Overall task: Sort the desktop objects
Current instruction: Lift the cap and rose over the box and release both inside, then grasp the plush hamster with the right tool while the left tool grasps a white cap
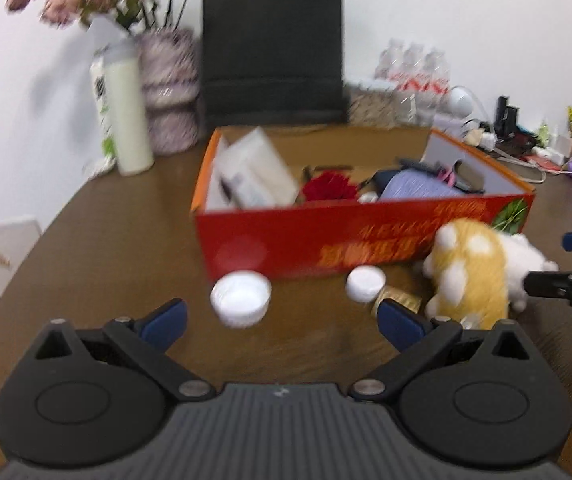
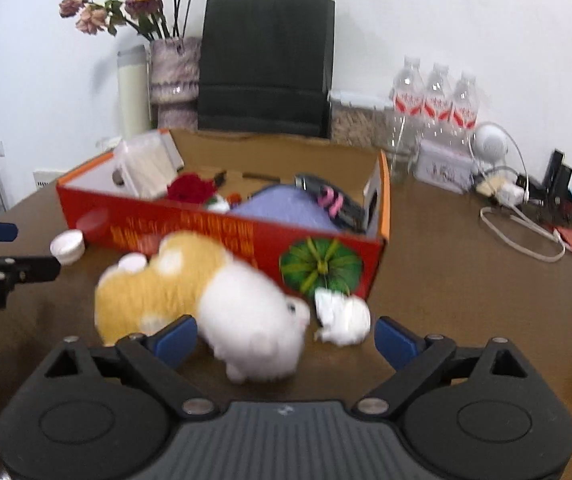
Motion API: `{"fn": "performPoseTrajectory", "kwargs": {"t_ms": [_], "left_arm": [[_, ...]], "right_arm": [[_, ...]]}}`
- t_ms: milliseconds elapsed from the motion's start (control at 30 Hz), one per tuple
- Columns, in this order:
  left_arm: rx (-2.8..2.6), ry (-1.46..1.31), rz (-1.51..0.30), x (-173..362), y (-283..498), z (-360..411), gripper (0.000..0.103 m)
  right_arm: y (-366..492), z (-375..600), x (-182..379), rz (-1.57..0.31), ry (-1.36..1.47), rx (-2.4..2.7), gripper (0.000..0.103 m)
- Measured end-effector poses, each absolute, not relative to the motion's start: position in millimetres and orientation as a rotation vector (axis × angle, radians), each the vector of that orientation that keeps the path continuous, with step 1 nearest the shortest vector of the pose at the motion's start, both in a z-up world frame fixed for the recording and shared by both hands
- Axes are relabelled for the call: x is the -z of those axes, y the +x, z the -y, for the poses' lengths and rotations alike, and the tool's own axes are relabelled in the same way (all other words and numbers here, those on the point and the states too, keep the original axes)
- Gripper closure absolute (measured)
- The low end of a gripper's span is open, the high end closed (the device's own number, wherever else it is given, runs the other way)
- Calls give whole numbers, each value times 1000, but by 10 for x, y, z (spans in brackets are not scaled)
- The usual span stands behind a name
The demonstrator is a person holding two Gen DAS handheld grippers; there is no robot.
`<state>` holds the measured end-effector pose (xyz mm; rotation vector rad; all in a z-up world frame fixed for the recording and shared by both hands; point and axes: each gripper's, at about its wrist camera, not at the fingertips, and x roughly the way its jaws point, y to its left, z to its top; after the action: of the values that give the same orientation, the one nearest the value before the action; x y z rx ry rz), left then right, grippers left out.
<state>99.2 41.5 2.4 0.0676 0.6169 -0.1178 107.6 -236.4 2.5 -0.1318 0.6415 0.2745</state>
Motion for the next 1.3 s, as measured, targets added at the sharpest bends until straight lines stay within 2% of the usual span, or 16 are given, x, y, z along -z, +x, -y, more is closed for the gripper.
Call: {"fn": "performPoseTrajectory", "kwargs": {"t_ms": [333,367,400,433,467,567,733,933,1100,1200,1233,1267,1300], "left_arm": [[35,8,-698,164,1481,-509,1],[25,3,-715,211,1558,-514,13],[27,8,-713,249,1591,-517,16],[36,30,-682,244,1565,-502,45],[60,18,-678,216,1534,-509,63],[89,-4,-630,126,1323,-521,63],[92,-19,-504,-77,840,-545,63],[126,-13,-234,-765,526,-443,62],[157,11,-21,-1256,637,-172,62],[83,-32,-13,-1273,1079,-30,62],[70,-27,-88,-1196,1286,-10,44],[87,7,-255,-1070,1560,36,11],[95,34,-429,-897,1806,86,5]], "right_arm": [[1294,2017,109,-644,-265,-353,10],[1334,1987,145,-662,-263,-369,19],[1345,1961,179,-672,-263,-385,28],[1329,1963,191,-661,-243,-415,43],[1304,1968,195,-666,-228,-444,46],[1133,1983,170,-620,-239,-446,50],[766,2160,-5,-491,-168,-439,50],[680,2378,-464,-290,-80,-362,50],[994,2359,-926,-127,-53,-309,49],[1399,2272,-952,-155,-34,-253,43],[1694,2210,-866,-258,-63,-211,37],[1946,2155,-752,-401,-97,-189,34],[2146,2135,-623,-535,-108,-175,35]]}}
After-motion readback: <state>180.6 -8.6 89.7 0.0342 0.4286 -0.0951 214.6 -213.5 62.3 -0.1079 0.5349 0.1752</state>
